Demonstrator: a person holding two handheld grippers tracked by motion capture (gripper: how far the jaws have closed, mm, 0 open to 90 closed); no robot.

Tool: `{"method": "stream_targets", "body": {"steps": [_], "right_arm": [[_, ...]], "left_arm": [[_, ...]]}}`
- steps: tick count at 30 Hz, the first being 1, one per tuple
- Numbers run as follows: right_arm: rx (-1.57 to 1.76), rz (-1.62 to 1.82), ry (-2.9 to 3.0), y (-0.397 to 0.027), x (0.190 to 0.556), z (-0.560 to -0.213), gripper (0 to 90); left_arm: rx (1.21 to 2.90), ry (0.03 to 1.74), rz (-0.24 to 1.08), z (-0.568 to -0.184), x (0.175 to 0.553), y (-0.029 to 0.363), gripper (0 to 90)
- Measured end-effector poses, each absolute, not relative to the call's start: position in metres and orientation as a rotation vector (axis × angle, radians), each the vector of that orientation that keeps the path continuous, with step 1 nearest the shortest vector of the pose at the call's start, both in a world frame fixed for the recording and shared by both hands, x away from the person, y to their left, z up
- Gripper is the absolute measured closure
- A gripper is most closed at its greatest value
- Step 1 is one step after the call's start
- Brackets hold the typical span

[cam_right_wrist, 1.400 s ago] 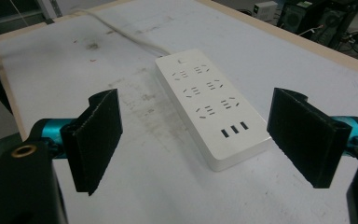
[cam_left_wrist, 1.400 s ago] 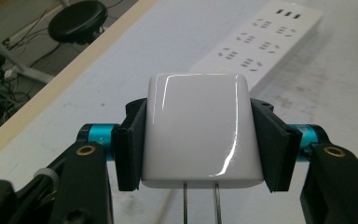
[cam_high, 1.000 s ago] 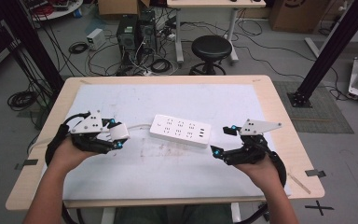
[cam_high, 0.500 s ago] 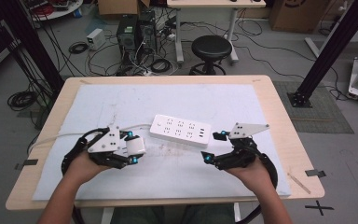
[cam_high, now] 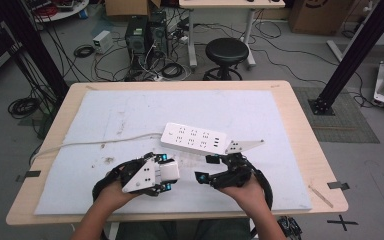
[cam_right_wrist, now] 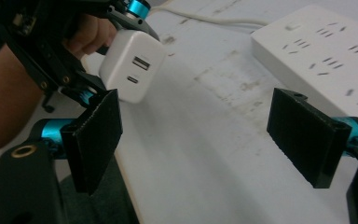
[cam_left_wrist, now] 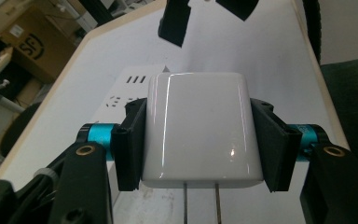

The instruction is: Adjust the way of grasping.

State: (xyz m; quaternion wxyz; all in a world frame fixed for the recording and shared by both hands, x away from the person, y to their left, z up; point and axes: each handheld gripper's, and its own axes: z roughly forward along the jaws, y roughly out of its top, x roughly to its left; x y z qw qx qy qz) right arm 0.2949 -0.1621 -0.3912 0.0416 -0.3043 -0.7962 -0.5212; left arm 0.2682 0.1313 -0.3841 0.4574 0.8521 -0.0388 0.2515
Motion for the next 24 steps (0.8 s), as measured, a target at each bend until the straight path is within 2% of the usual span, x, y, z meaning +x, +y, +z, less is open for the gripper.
{"method": "stream_targets", "body": {"steps": [17, 23, 24], "right_arm": [[-0.889, -1.596, -2.16, -0.134, 0.304, -0.411, 19.0], [-0.855, -1.585, -2.11, -0.127, 0.306, -0.415, 28.0], [-0.842, -1.584, -2.084, -0.125, 0.307, -0.417, 34.9]], "left_arm": [[2.035, -0.152, 0.745, -0.393, 0.258, 0.117, 42.4], [2.024, -0.179, 0.748, -0.394, 0.257, 0.112, 42.4], [2.026, -0.183, 0.741, -0.393, 0.257, 0.111, 42.4]]}}
